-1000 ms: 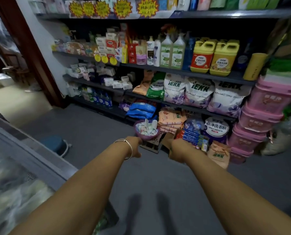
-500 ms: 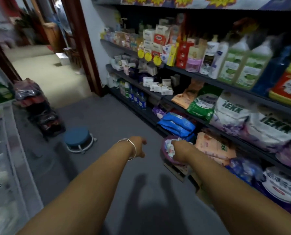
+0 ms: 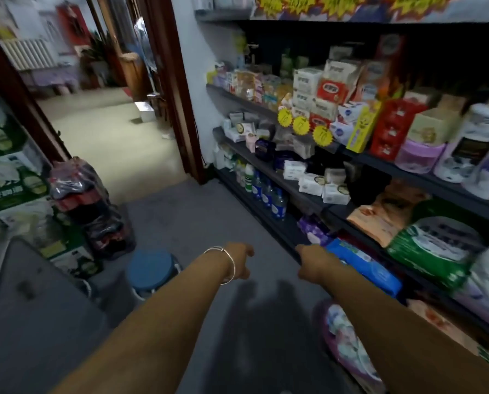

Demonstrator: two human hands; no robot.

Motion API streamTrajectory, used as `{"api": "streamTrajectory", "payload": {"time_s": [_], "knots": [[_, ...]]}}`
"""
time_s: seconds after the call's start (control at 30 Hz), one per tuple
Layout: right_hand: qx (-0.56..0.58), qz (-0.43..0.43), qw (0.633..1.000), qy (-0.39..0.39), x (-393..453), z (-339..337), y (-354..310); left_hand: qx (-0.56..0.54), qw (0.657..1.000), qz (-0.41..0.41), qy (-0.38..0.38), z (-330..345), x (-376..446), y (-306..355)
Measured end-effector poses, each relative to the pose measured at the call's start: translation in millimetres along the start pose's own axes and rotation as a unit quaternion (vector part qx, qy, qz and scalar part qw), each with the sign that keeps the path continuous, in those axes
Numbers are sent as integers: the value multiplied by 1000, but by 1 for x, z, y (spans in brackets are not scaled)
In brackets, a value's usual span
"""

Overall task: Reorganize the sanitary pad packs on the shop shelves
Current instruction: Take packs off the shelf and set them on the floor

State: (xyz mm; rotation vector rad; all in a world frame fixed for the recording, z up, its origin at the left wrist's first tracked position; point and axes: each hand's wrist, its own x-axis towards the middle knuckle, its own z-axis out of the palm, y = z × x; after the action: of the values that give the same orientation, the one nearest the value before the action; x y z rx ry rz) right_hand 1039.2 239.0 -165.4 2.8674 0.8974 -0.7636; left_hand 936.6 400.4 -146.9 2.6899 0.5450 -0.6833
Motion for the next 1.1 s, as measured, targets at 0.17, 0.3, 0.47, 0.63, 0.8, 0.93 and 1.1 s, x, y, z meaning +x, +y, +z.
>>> {"api": "streamTrajectory", "payload": {"time_s": [0.17,0.3,0.47,0.63,0.8,0.93,1.1], "knots": [[22,-23,999,-7,113,-53,-22,8,1000,-5,16,-68,98,-33],[20,-39,999,-12,203,-92,-50,-16,999,9,28,-125,173,-64],[12,-52,999,-9,318,-130,-104,-13,999,29,35,-190,263,-127],[46,1,999,-20,419,-157,-153,47,993,99,36,-248,357,-186],[101,53,994,0,493,-185,-168,78,986,147,13,-294,455,-218],[101,86,991,-1,561,-203,-158,106,977,181,-18,-319,537,-224],[115,106,988,-18,663,-229,-148,119,973,192,-45,-347,647,-226]]}}
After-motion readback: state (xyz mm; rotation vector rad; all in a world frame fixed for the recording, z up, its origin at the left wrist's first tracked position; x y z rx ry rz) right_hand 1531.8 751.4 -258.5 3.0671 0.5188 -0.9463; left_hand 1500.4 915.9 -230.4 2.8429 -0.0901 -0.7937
